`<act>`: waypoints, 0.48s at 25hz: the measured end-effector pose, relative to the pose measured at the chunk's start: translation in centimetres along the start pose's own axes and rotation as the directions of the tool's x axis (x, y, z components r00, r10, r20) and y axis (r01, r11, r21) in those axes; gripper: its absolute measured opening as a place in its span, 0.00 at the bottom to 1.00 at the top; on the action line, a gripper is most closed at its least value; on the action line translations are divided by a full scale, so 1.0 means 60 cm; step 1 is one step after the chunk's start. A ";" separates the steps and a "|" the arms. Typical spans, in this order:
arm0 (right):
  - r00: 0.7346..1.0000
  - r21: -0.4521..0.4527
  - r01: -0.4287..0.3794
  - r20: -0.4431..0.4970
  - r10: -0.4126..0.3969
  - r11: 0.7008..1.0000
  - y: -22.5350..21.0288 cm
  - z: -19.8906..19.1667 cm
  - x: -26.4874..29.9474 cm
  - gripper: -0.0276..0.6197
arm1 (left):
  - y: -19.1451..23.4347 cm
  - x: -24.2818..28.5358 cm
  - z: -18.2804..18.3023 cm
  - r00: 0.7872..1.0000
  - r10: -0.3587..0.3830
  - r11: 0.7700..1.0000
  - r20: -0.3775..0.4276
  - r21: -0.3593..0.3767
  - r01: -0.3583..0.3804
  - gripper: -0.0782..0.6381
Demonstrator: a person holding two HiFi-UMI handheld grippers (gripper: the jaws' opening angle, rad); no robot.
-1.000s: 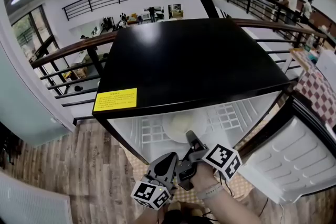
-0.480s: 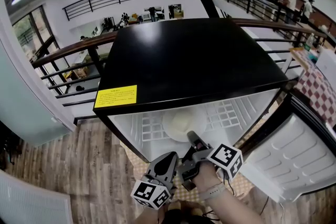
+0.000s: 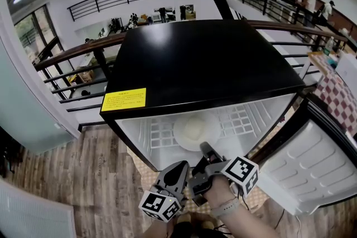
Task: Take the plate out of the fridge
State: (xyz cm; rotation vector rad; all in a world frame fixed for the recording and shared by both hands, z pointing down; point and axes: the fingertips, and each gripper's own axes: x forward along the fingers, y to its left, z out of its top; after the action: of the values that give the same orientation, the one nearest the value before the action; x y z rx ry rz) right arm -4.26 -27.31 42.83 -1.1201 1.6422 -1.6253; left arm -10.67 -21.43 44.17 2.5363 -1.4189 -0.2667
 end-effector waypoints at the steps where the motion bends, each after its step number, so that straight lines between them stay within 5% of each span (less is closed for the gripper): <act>1: 1.000 0.005 0.000 0.001 0.000 1.000 -0.001 -0.001 -0.003 0.11 | 0.000 0.000 0.000 1.000 0.000 1.000 0.000 0.001 0.000 0.12; 12: 0.998 0.035 -0.069 0.009 0.068 0.997 -0.001 0.000 0.000 0.12 | -0.005 -0.005 -0.001 1.000 0.004 1.000 0.001 -0.003 -0.004 0.12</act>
State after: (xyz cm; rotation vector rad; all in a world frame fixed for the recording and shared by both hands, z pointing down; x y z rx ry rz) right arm -4.22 -27.31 42.90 -1.0399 1.6228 -1.5984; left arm -10.56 -21.00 44.18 2.5307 -1.4232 -0.2689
